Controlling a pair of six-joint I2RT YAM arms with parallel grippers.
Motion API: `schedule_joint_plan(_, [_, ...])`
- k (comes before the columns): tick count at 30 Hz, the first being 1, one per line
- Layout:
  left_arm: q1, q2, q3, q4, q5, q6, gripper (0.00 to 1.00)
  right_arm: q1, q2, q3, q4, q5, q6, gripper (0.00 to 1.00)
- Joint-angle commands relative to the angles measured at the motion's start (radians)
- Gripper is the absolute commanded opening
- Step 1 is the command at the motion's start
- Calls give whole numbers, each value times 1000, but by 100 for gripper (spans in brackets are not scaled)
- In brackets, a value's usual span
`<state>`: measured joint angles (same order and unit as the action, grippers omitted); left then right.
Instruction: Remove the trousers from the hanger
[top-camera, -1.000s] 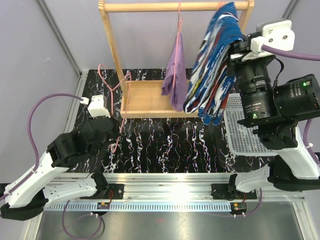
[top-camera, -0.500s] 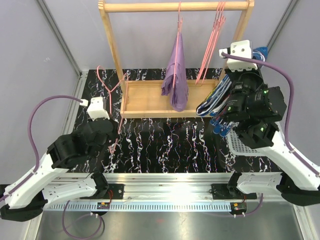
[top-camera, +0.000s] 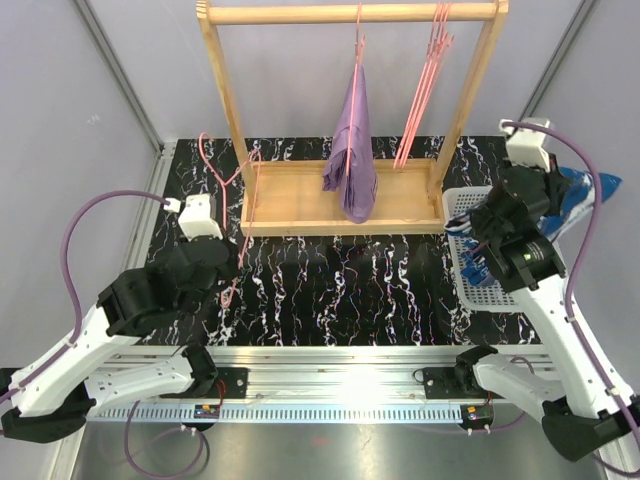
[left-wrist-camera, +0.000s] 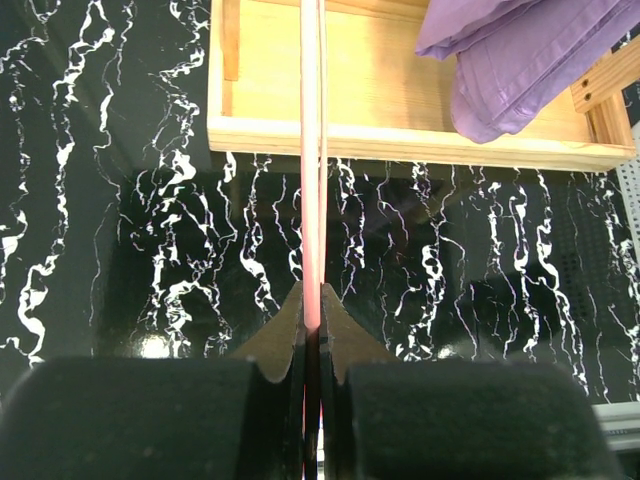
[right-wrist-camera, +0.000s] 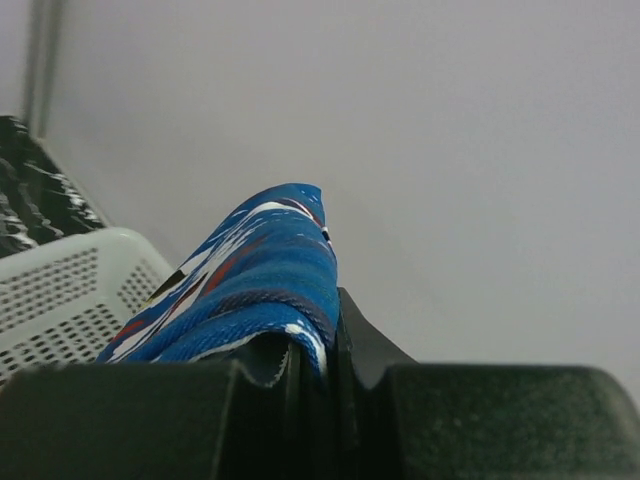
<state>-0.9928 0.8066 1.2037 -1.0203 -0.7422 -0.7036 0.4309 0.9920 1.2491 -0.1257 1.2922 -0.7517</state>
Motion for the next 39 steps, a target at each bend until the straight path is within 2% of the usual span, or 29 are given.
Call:
schedule_joint_plan(1, [2, -7, -3, 84, 20, 18, 0, -101, -49, -54, 43, -14, 103, 0])
schedule_joint_plan(3, [3, -10, -10, 101, 43, 29, 0, -174, -58, -104, 60, -14, 112, 0])
schedule_joint_plan(7, [3, 11, -33, 127, 52, 49, 0, -216, -85, -114, 72, -44, 112, 0])
schedule_joint_plan(15, [3, 8, -101, 181, 55, 69, 0, -219, -153, -169, 234, -82, -174, 0])
schedule_joint_plan(17, [3, -1, -118, 193, 46, 79, 0, -221, -176, -198, 351, -82, -307, 0])
schedule_joint_plan(20, [5, -3, -139, 218, 43, 96, 0, -221, -213, -182, 347, -91, -368, 0])
schedule_joint_plan(24, [3, -3, -159, 255, 38, 105, 0, -221, -234, -168, 229, -129, -380, 0])
schedule_joint_plan(26, [3, -4, -179, 267, 33, 110, 0, -219, -245, -191, 64, -158, -350, 0])
schedule_joint_plan(29, [3, -15, -205, 292, 32, 112, 0, -221, -237, -240, -75, -195, -305, 0])
schedule_joint_plan(35, [3, -27, -211, 293, 38, 115, 0, -219, -145, -382, -46, -238, -226, 0])
schedule_joint_plan(39, [3, -47, -199, 276, 55, 121, 0, -224, 23, -418, 59, -275, -182, 0])
